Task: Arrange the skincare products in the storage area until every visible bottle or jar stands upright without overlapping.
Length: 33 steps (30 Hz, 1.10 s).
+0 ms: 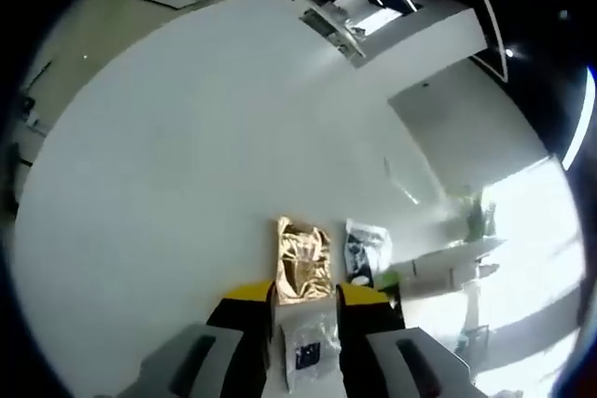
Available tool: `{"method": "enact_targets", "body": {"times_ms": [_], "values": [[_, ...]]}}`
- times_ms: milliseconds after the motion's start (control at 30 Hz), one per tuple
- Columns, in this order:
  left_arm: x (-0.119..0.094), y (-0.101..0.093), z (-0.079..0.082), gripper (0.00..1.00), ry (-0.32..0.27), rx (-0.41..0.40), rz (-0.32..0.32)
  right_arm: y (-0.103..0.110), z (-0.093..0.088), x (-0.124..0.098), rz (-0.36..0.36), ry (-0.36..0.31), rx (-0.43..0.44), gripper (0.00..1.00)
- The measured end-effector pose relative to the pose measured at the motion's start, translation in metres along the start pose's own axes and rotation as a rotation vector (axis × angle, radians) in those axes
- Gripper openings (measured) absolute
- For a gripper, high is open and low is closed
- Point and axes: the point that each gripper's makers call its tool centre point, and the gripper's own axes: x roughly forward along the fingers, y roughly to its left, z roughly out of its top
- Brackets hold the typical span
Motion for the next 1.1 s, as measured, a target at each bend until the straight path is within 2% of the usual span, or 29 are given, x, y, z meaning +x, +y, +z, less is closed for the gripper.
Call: {"method": "enact_targets", "body": {"times_ms": [67,100,167,367,433,667,767,833,1000,1100], "values": [[0.001,0.001,0.000,0.30,0.015,0.044,0.024,0.000,0.001,0.000,0.000,-0.008,-0.001,0.31],[0.000,0.003,0.000,0.30,0.036,0.099,0.048,0.000,0.002,-0.001,-0.001,-0.011,0.001,0.31],[0.000,0.004,-0.002,0.30,0.058,0.154,0.069,0.000,0.002,-0.001,-0.002,-0.013,-0.002,0.31],[0.002,-0.005,-0.001,0.32,0.056,0.183,0.061,0.000,0.001,-0.001,0.002,-0.012,-0.007,0.31],[0.003,-0.004,-0.004,0.32,0.084,0.242,0.076,0.000,0.001,-0.001,0.002,-0.013,-0.006,0.31],[0.002,0.003,-0.004,0.34,0.108,0.304,0.122,0.000,0.001,0.001,0.007,-0.010,-0.003,0.31],[-0.002,0.011,-0.003,0.34,0.135,0.432,0.177,0.000,0.002,0.001,0.008,-0.011,-0.003,0.31],[0.001,0.008,-0.010,0.35,0.166,0.450,0.162,-0.001,0.001,0.001,0.008,-0.012,0.000,0.31],[0.007,-0.001,-0.012,0.37,0.169,0.471,0.139,-0.001,0.002,0.001,0.010,-0.014,0.004,0.31],[0.009,-0.003,-0.014,0.37,0.187,0.512,0.154,-0.001,0.003,0.000,0.011,-0.022,0.008,0.31]]}}
